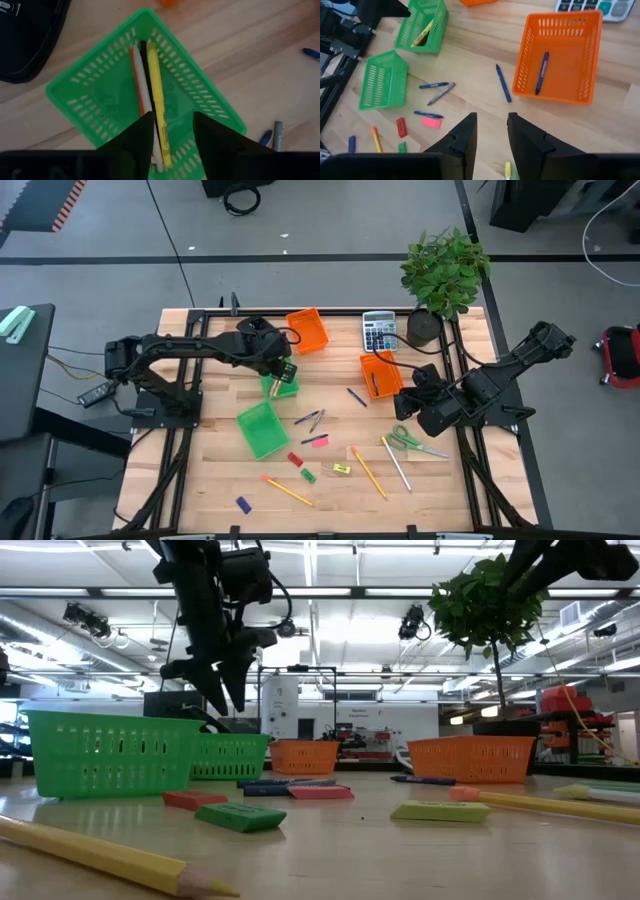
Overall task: Sort crayons/erasers/pens/pencils in bins
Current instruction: Put the top blue crayon into the bottom orange bin
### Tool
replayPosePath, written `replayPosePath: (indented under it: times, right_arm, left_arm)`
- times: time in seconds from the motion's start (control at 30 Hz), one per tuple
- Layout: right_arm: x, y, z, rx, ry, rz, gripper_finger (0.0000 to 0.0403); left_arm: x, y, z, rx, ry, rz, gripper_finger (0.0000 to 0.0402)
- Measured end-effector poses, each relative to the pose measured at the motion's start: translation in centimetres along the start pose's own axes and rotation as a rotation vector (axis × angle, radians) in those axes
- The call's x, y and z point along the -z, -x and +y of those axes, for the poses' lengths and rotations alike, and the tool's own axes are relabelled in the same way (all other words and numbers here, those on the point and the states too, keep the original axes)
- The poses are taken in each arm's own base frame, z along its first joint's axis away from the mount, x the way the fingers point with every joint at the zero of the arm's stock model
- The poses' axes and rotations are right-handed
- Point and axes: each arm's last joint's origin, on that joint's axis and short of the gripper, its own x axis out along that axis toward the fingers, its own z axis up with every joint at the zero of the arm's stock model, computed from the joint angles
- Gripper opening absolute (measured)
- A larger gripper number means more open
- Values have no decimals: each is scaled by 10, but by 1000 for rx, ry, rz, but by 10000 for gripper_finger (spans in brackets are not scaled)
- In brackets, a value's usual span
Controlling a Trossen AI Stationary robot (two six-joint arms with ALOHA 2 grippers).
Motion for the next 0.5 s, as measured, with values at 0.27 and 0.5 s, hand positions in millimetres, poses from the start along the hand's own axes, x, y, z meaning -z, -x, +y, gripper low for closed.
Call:
replayPosePath:
  times: [0.27,0.5]
  right_arm:
    - [1,0,3,-27,-92,12,115]
    - [10,-13,9,20,-9,-16,115]
  left_arm:
    - [6,8,-7,74,-240,9,188]
    - [16,14,-19,196,-601,18,183]
